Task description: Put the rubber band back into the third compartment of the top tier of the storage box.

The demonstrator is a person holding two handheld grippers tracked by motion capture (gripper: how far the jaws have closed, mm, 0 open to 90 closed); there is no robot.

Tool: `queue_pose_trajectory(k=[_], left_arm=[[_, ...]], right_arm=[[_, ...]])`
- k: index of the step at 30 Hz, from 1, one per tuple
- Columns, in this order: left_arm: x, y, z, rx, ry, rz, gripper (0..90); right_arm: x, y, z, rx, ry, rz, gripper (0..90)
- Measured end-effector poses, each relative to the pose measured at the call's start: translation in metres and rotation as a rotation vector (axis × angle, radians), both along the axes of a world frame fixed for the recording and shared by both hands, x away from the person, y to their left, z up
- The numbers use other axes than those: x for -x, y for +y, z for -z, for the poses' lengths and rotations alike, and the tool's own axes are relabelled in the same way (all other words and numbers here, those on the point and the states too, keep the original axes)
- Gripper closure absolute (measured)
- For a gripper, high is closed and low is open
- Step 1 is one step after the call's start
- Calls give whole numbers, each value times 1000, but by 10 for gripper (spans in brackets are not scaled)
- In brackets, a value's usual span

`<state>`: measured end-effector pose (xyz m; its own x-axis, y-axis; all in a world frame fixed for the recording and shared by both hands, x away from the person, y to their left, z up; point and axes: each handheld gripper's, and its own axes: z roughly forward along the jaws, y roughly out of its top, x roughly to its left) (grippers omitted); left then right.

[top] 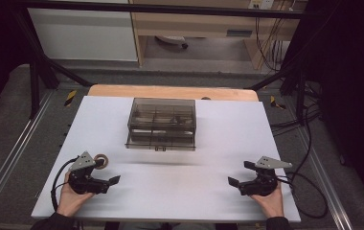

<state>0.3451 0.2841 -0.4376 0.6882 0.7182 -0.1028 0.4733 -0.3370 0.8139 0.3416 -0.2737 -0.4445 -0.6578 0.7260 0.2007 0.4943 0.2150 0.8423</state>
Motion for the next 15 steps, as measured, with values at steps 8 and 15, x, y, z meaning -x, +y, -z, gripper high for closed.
queue_pose_trajectory(k=[8, 15], left_arm=[[0, 1, -1, 1, 3, 1, 59], [-1, 4, -3, -2, 2, -4, 65]], right_arm=[[0, 0, 1, 9, 0, -2, 8], [0, 0, 1, 16, 1, -4, 8]])
